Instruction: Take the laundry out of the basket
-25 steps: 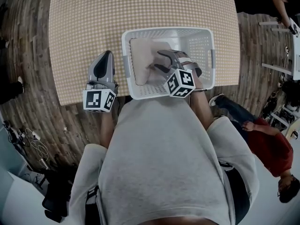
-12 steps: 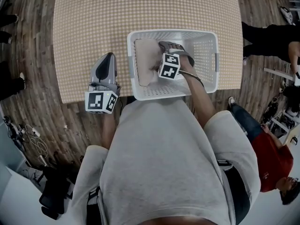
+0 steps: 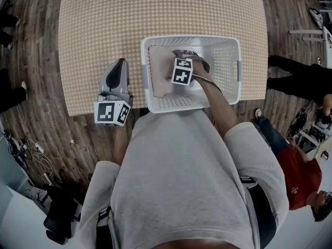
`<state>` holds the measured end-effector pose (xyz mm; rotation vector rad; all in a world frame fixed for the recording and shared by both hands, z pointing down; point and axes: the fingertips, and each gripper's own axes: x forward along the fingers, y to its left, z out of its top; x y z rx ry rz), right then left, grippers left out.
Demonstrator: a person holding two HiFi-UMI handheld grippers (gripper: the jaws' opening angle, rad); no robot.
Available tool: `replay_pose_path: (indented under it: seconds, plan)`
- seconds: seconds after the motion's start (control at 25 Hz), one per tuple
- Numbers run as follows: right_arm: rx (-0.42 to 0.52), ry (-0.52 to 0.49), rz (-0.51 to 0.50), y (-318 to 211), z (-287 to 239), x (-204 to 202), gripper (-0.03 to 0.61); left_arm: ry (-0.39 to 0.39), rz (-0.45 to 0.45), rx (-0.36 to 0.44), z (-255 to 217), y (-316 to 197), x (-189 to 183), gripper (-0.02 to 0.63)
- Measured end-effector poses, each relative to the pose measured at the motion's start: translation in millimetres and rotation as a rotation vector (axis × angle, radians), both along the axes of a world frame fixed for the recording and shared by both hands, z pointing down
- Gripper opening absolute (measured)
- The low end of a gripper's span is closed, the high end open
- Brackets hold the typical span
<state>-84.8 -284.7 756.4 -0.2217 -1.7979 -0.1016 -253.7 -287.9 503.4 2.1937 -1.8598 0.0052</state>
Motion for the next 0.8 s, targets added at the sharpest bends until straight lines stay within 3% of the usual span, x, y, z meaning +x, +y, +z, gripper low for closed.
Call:
replay_pose_path:
  seconds: [0.08, 0.16, 0.44, 0.8]
  plan:
    - [0.008, 0.000, -0.019, 5, -6, -2, 0.302, 0.003, 0.001, 0.003, -2, -2, 1, 0.011]
    - [0.013, -0.009, -0.022, 11, -7, -2, 0.231, 0.003, 0.005, 0.008, -4, -3, 3, 0.011]
    - [0.057, -0.050, 0.025, 10, -12, -1, 0.195, -0.004, 0.001, 0.027, -11, 3, 5, 0.011]
    - [0.426, -0.141, 0.063, -38, -86, 12, 0.183, -0.020, 0.026, 0.091, -36, 11, 15, 0.011]
